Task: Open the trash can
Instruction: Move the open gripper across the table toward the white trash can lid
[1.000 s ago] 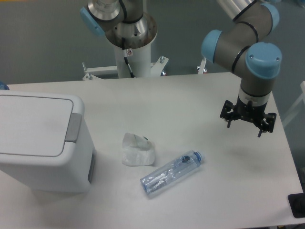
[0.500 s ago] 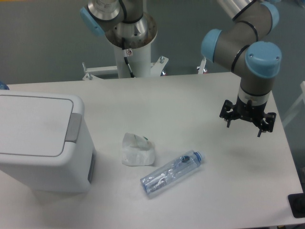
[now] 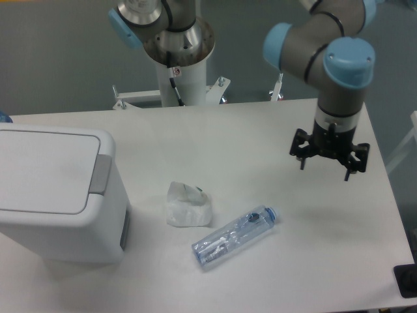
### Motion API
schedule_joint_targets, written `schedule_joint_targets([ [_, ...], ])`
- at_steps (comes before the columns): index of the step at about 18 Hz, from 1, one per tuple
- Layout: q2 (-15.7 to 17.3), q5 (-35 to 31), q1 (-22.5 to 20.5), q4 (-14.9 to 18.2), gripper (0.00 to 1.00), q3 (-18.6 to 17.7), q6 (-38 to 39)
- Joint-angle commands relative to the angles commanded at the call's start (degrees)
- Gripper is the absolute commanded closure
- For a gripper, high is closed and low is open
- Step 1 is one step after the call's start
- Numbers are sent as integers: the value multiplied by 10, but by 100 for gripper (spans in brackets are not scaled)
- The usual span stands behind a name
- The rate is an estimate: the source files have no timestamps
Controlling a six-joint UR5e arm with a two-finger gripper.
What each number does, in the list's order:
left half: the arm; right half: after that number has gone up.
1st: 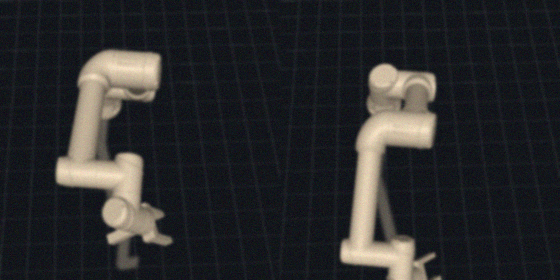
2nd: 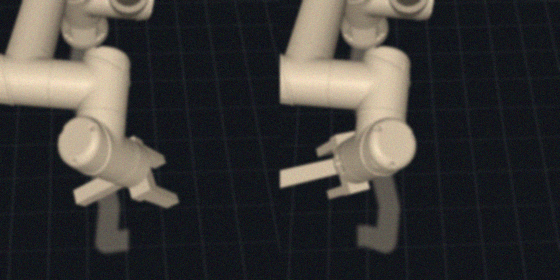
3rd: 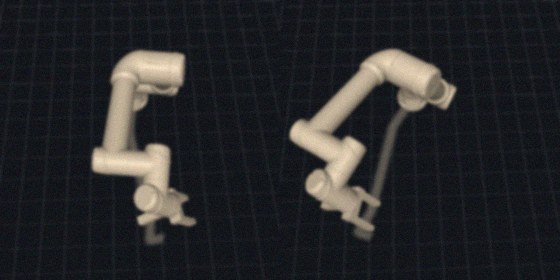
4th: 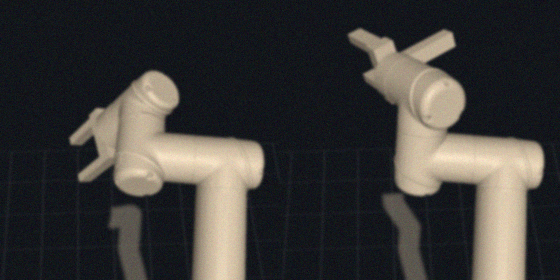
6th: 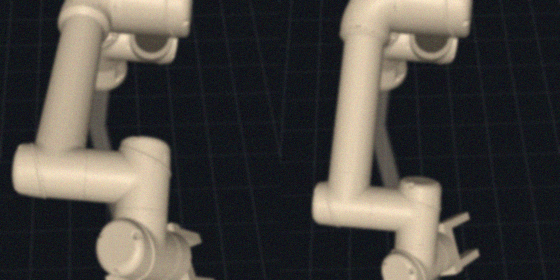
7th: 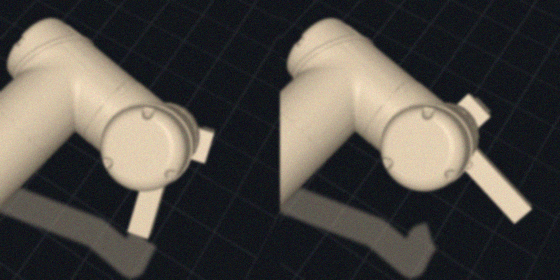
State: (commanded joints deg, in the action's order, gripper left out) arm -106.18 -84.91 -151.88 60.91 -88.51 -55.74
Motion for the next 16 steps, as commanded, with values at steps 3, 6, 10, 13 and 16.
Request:
schedule_joint_targets([
  [3, 19, 9, 25, 1, 0, 4, 40],
  [6, 27, 9, 56, 1, 0, 4, 100],
  [10, 44, 31, 95, 0, 0, 4, 180],
  [13, 62, 49, 118, -1, 0, 5, 228],
  [16, 72, 76, 135, -4, 0, 7, 266],
])
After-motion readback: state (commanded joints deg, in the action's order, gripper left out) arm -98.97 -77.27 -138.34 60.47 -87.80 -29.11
